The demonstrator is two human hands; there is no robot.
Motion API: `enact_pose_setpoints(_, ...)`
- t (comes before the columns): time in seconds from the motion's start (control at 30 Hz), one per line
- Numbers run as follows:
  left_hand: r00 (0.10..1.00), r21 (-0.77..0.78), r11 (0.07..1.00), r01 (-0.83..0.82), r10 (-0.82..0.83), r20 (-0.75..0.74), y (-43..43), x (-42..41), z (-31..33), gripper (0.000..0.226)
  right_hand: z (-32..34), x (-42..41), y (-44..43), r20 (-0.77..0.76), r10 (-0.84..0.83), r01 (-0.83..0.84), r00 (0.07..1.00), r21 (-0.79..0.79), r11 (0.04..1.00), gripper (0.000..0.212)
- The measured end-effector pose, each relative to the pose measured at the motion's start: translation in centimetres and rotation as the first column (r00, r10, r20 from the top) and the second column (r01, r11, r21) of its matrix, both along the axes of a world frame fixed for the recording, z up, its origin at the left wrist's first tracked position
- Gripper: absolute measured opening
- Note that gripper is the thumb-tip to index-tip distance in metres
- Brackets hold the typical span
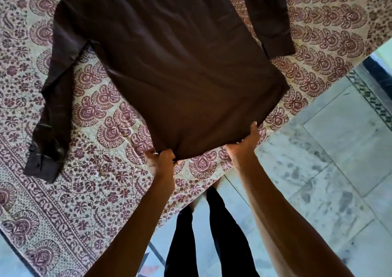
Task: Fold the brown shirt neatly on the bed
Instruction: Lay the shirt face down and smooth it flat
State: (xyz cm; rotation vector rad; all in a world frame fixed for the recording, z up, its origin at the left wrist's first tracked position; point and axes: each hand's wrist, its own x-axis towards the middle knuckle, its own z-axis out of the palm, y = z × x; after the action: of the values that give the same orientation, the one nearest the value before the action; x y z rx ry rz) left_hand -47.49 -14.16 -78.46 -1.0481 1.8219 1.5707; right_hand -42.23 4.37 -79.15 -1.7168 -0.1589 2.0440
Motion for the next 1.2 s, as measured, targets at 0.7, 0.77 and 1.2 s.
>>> enact_pose_setpoints(0.7, -0.275, -0.747, -0.177, 0.640, -0.962, -0.007, 8.6, 5.5, -3.2, 0.069, -3.3, 3.5, 4.3, 0.573, 0.438, -0.529, 0.693, -0.008, 0.849, 0.008)
enact_pose_setpoints(0.77, -0.264, -0.774, -0.212, 0.596, -0.963, 0.060, 10.0, 5.4, -3.9, 0.065, -4.4, 4.1, 3.8, 0.643, 0.474, -0.637, 0.601, 0.028, 0.770, 0.018)
enact_pose_setpoints(1.2, -0.177, -0.622, -0.031, 0.783, -0.969, -0.175, 10.9, 1.0, -4.9, 0.019, -4.1, 5.0, 6.7, 0.815, 0.479, -0.781, 0.325, -0.054, 0.622, 0.024)
